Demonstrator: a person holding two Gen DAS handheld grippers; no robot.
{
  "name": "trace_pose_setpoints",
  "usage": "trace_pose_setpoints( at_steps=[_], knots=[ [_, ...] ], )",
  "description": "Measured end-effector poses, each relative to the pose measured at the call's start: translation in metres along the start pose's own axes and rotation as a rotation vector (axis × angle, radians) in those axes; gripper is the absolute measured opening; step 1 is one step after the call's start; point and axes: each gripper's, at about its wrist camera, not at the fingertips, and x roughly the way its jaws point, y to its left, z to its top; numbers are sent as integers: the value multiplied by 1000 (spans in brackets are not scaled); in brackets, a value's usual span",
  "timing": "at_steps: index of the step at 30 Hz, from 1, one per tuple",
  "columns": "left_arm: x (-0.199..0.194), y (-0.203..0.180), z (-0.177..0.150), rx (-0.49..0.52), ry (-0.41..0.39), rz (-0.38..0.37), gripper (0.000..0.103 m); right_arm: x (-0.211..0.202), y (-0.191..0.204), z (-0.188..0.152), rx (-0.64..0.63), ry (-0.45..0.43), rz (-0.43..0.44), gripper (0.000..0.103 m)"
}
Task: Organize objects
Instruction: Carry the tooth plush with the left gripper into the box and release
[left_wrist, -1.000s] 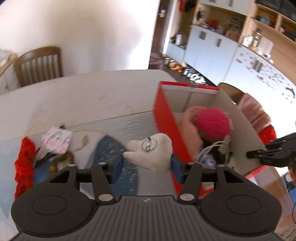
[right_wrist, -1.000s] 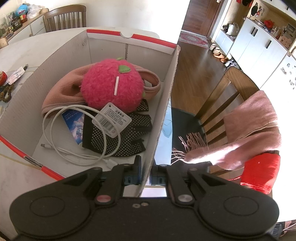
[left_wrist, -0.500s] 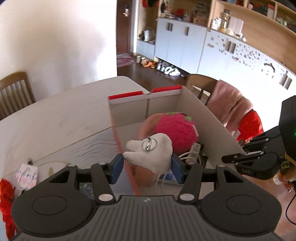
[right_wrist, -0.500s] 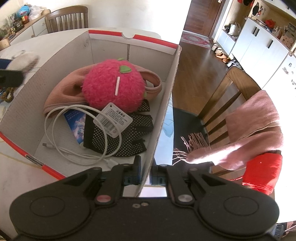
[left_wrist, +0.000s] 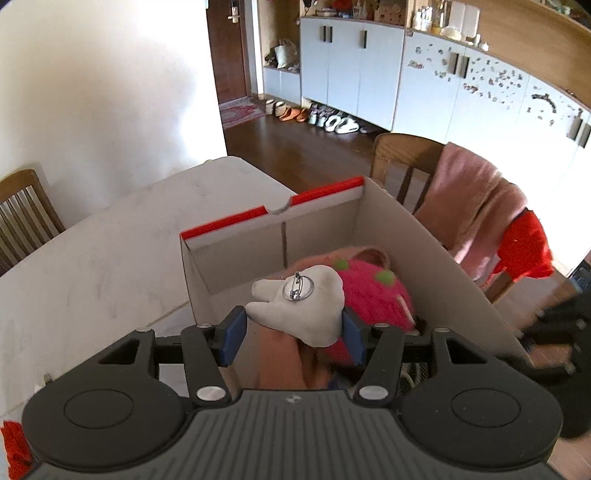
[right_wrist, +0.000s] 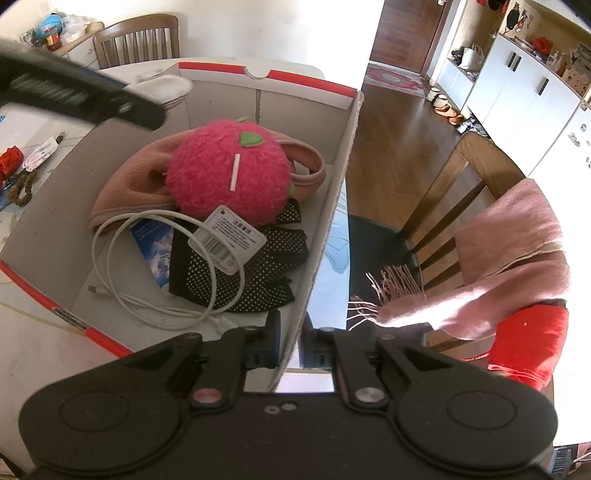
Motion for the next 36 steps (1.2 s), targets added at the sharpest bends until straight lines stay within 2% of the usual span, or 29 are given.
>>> trace_pose_setpoints(
  at_steps=[16, 29, 34, 36],
  knots=[
    [81, 9, 39, 27, 160, 78, 54, 1, -1, 0, -7, 3, 16, 9],
    [98, 7, 40, 37, 200, 72, 55, 1, -3, 1, -6, 2, 25, 10],
    [93, 6, 38, 48, 189, 87, 68, 1, -2, 1, -6, 2, 25, 10],
    [91, 7, 38, 39, 183, 81, 69, 1, -2, 2, -5, 2, 25, 10]
  ],
)
